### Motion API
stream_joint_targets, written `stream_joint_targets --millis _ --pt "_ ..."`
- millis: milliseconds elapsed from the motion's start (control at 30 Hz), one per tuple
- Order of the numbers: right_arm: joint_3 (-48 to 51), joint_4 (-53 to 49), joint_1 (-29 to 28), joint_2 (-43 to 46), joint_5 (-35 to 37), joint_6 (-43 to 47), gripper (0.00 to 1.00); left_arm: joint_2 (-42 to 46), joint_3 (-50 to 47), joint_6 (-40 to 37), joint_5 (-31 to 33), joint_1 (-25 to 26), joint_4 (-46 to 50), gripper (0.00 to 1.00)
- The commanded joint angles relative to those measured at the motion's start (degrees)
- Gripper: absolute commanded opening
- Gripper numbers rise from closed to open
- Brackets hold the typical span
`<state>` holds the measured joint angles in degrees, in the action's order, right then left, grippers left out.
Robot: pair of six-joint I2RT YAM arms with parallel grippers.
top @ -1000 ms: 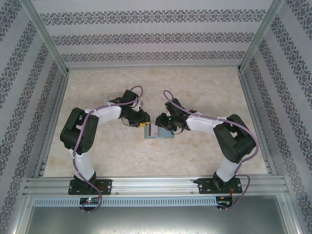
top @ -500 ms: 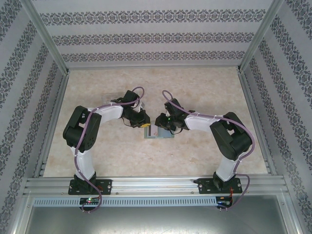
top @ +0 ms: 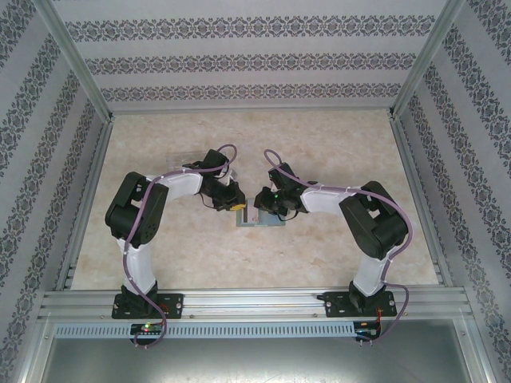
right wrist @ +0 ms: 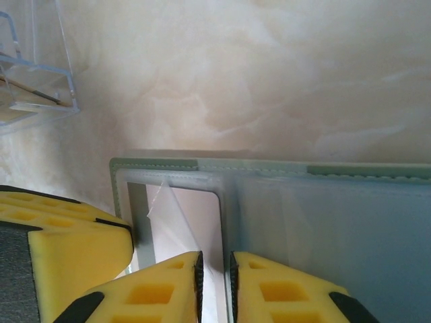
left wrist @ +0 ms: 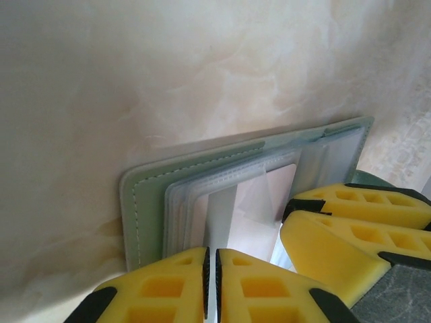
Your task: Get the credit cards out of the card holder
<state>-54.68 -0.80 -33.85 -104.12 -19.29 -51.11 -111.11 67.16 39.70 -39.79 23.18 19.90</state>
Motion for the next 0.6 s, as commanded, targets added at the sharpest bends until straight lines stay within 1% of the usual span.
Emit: stream_joint_targets --millis 0,100,333,400,567 --pt "-0.63 2.2 0.8 -1.17 -1.8 0.05 0.21 -1.79 0.88 -0.1 1.03 0.51 2.07 0.13" --pt "-0.77 2.55 0.97 -1.5 -2.31 0.05 0.19 -2.12 0.8 -0.16 0.96 0.46 2.16 0.13" --pt "-0.74 4.04 1.24 -2.36 -3.73 -0.24 0.19 -2.96 0.79 -0.6 0.94 0.64 2.34 0.13" --pt "-1.01 2.91 1.24 -2.58 -2.62 -0.17 0.2 -2.98 0.81 -0.74 1.26 0.68 2.66 0.13" --pt "-0.88 -0.13 1.24 -2.41 1.29 0.05 0.24 -2.99 0.96 -1.48 3.36 0.68 4.13 0.12"
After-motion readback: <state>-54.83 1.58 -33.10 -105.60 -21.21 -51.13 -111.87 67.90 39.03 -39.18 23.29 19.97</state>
